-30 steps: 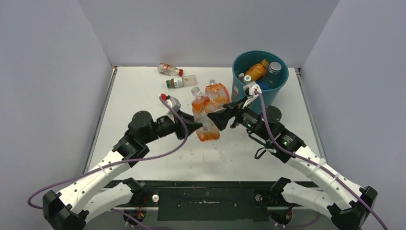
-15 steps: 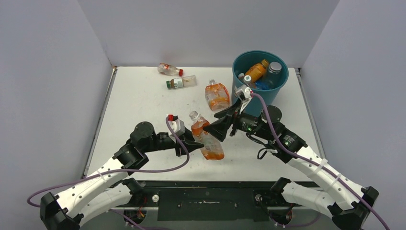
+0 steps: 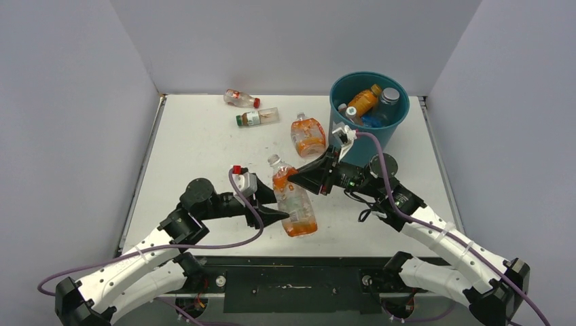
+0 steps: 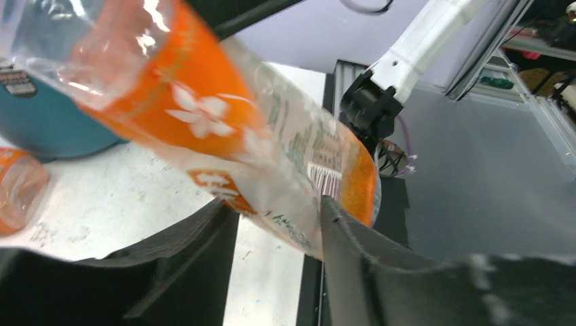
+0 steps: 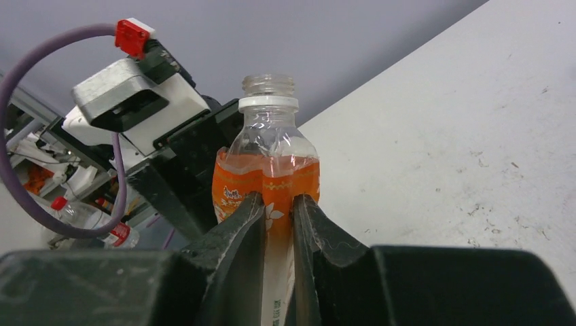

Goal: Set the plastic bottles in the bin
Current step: Place the plastic bottle in the trash bin.

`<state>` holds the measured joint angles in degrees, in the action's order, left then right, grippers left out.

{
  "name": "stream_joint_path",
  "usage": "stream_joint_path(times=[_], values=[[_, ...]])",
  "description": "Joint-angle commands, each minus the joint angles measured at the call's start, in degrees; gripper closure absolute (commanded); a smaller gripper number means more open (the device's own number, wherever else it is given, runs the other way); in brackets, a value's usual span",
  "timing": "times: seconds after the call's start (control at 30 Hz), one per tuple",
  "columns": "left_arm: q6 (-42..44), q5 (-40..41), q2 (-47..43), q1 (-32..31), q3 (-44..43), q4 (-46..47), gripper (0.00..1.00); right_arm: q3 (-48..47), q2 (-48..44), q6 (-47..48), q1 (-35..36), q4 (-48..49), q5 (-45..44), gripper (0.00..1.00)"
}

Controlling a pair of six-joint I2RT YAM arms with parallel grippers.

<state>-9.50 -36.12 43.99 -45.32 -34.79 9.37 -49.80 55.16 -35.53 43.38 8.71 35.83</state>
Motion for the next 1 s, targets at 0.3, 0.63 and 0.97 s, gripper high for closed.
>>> stream_joint_path(times=[0.3, 0.63, 0.97], values=[[-14.71, -3.04, 0.5, 0.66, 4.84, 27.53, 0.42, 13.12, -4.88, -12.16, 0.58, 32.59, -7.14, 0.95], [-9.0, 1.34, 2.2, 0.69, 1.96, 16.98, 1.0, 2.22, -7.56, -0.3, 0.77, 8.06, -9.12, 0.05], [0.63, 10.29, 1.08, -0.21, -0.93, 4.69, 1.0, -32.73, 4.13, 19.91, 0.83, -37.94, -19.16, 0.02]])
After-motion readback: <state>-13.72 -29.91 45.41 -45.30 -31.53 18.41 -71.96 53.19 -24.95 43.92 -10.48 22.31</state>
